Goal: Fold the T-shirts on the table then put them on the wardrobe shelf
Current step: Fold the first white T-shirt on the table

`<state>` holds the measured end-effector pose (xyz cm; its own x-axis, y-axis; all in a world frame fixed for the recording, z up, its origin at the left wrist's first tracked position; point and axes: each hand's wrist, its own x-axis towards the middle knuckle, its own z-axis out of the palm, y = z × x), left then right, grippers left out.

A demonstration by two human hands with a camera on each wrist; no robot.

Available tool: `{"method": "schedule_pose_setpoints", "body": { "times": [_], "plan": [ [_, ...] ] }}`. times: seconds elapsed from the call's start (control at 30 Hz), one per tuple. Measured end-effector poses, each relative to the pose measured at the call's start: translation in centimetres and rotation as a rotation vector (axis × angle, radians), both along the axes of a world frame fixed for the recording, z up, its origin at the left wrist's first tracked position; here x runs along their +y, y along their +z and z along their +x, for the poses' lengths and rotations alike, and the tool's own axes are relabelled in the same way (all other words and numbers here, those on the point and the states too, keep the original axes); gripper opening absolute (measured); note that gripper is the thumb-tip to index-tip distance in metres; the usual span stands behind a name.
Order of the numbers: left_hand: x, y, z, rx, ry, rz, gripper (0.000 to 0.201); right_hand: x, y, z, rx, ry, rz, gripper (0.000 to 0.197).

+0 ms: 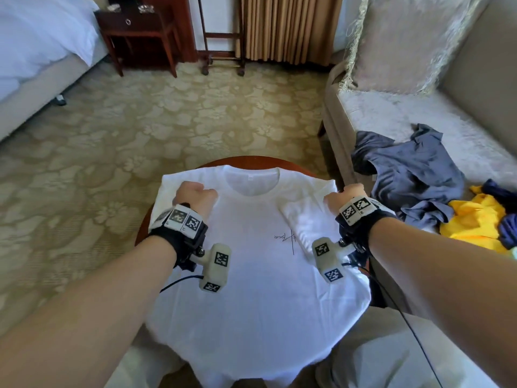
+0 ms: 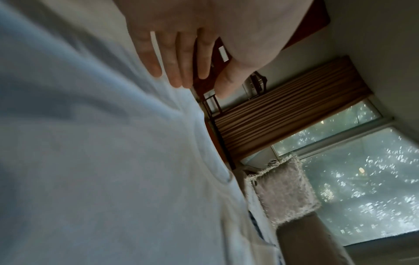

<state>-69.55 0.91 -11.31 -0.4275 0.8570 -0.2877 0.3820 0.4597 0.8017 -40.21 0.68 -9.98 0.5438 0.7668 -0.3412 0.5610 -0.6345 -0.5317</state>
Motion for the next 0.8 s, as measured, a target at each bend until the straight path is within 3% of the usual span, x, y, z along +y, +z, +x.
{"method": "schedule_pose_setpoints", "body": {
  "times": [0.17, 0.3, 0.4, 0.53, 0.63, 0.7, 0.8],
  "plan": [
    [1.5, -1.0, -6.6, 0.18, 0.154, -0.025, 0.065, 2.0, -1.0, -1.0, -0.162, -0.059, -0.069, 0.062],
    [3.4, -1.5, -9.6, 0.207, 0.158, -0.189, 0.073, 3.6, -2.3, -1.4, 0.069, -0.041, -0.013, 0.071],
    [5.0, -2.3, -10.8, 0.181, 0.122, -0.257, 0.08, 4.3, -2.4, -1.9, 0.095, -0.06, -0.003, 0.068],
    [6.8, -3.4, -11.5, 0.163, 0.134, -0.233, 0.085, 4.7, -2.3, -2.8, -0.32, 0.162, -0.255, 0.055],
    [8.3, -4.2, -11.4, 0.033, 0.158, -0.09, 0.077, 4.9, -0.5, -3.0, -0.483, 0.442, -0.349, 0.038],
    [9.3, -4.5, -11.3, -0.025, 0.201, -0.005, 0.065, 5.0, 0.1, -3.2, -0.564, 0.541, -0.336, 0.033],
    [10.4, -4.3, -11.0, 0.026, 0.156, 0.01, 0.037, 5.9, -0.2, -3.4, -0.612, 0.618, -0.406, 0.03]
  ]
}}
